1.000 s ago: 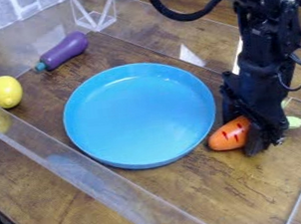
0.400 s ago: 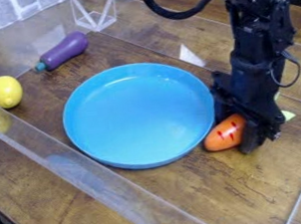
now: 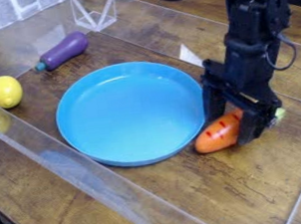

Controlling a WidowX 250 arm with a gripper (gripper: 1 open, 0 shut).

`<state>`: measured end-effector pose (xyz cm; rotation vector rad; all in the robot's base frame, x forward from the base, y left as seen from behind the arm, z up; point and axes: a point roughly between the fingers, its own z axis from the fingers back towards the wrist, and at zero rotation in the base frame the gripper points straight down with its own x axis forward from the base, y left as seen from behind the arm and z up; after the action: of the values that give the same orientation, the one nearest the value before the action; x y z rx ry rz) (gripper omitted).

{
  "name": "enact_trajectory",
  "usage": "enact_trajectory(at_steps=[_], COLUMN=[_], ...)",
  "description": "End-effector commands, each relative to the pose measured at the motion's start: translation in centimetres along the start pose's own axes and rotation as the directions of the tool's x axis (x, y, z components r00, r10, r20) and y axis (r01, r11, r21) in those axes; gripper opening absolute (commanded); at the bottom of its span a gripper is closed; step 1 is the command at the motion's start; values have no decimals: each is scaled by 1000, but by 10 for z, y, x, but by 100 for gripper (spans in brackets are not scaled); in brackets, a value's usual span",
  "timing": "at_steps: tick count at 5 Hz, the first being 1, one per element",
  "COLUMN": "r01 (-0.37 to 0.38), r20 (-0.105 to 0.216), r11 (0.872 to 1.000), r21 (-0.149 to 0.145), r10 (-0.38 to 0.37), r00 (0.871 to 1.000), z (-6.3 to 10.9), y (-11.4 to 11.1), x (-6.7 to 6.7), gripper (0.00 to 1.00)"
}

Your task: Move the carrot to the right side

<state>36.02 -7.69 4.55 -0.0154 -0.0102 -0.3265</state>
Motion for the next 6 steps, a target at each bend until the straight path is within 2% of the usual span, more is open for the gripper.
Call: enact_trajectory(at_steps=[1, 2, 4, 5, 6], r01=[20, 47, -3, -17, -35], r20=[126, 125, 145, 149, 176], r11=[1000, 999, 1000, 999, 998], r21=[12, 20, 31, 40, 60], r10=[-21, -49, -2, 11, 24], r00=[992, 991, 989, 989, 984], z=[52, 60, 70, 79, 106], y=[-2, -7, -7, 0, 8], x=[10, 9, 14, 15, 12], gripper=[100, 100, 100, 100, 100])
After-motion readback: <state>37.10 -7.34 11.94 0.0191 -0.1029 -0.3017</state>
